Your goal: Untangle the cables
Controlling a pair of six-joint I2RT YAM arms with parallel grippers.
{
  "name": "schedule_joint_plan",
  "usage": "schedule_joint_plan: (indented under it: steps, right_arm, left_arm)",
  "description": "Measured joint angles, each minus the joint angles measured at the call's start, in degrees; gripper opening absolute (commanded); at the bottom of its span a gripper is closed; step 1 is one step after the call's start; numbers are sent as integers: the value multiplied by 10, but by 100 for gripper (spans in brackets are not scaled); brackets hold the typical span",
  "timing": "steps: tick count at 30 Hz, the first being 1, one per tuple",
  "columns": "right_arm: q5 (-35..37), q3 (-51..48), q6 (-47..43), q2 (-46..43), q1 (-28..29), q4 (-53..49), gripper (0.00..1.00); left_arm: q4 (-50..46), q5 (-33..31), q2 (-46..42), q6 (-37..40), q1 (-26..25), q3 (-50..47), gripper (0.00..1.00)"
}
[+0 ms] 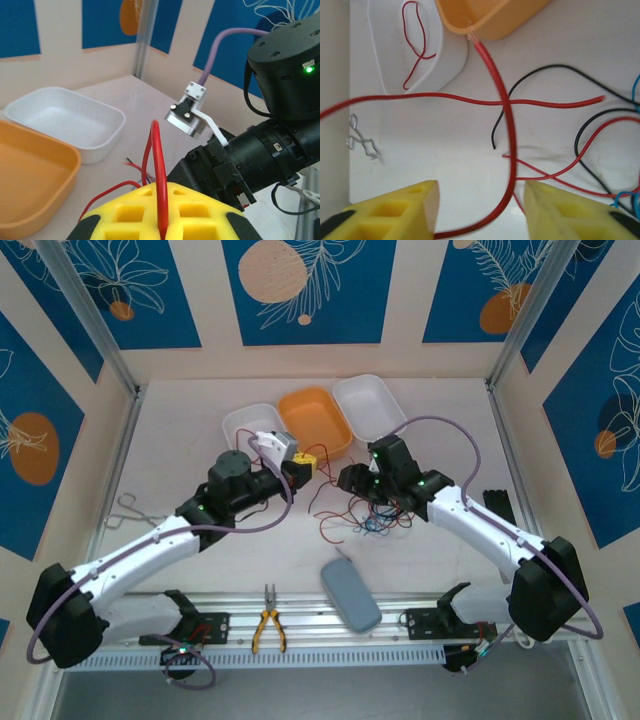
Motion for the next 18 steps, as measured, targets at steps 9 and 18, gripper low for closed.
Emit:
schedule_joint_plan:
  steps: [9, 18]
  right_arm:
    - [2, 0, -19, -42, -22, -27, 70]
    - [17, -40, -31, -138, -40, -39, 91]
  left_arm:
    - [-95, -76, -42, 26, 30, 49, 0]
    - [-142, -96, -33, 34, 124, 91, 0]
